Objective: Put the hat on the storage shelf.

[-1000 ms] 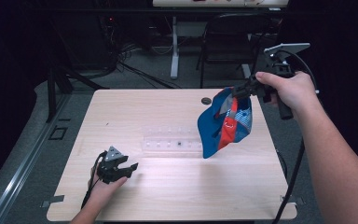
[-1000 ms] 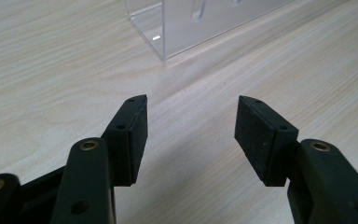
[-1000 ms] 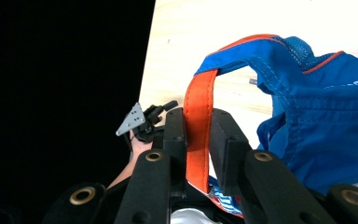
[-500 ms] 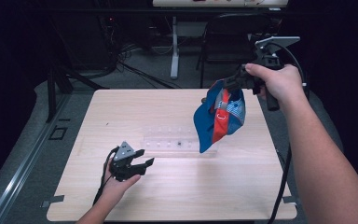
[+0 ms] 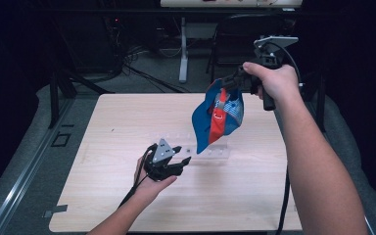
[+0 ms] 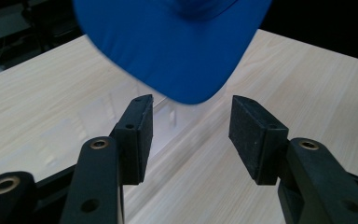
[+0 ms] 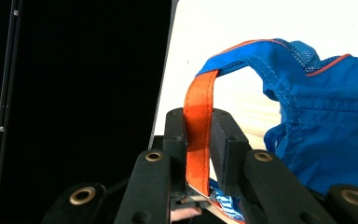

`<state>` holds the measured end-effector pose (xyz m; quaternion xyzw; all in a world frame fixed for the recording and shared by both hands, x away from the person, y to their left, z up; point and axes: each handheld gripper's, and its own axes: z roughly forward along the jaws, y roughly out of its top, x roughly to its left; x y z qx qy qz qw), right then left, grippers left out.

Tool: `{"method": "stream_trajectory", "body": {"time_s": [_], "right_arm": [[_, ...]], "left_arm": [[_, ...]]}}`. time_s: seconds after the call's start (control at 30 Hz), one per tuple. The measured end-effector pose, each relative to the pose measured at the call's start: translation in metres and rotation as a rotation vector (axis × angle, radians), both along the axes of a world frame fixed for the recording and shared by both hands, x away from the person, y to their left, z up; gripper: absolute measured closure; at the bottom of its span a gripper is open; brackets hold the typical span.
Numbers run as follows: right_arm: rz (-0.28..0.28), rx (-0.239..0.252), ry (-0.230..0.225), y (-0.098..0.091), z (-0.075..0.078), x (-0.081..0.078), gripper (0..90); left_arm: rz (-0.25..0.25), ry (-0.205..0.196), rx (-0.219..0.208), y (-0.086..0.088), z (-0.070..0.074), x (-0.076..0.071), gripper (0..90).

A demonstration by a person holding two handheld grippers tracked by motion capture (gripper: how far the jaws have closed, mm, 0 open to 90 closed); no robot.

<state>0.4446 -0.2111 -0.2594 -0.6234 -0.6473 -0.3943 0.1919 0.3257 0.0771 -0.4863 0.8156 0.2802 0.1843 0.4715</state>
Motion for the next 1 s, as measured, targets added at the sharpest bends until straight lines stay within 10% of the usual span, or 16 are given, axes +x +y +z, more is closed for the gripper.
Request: {"method": "stream_trajectory", "body": {"time_s": [0.37,1.0], "right_arm": [[0.023,-0.003,0.017,0.014,-0.005,0.003,77.3],[0.053,-0.014,0.021,0.022,-0.010,0.004,77.1]], "left_arm": [[0.013,-0.060,0.088,-0.034,-0.002,0.004,59.2],[0.034,-0.063,0.113,-0.016,-0.003,0.009,85.5]]}}
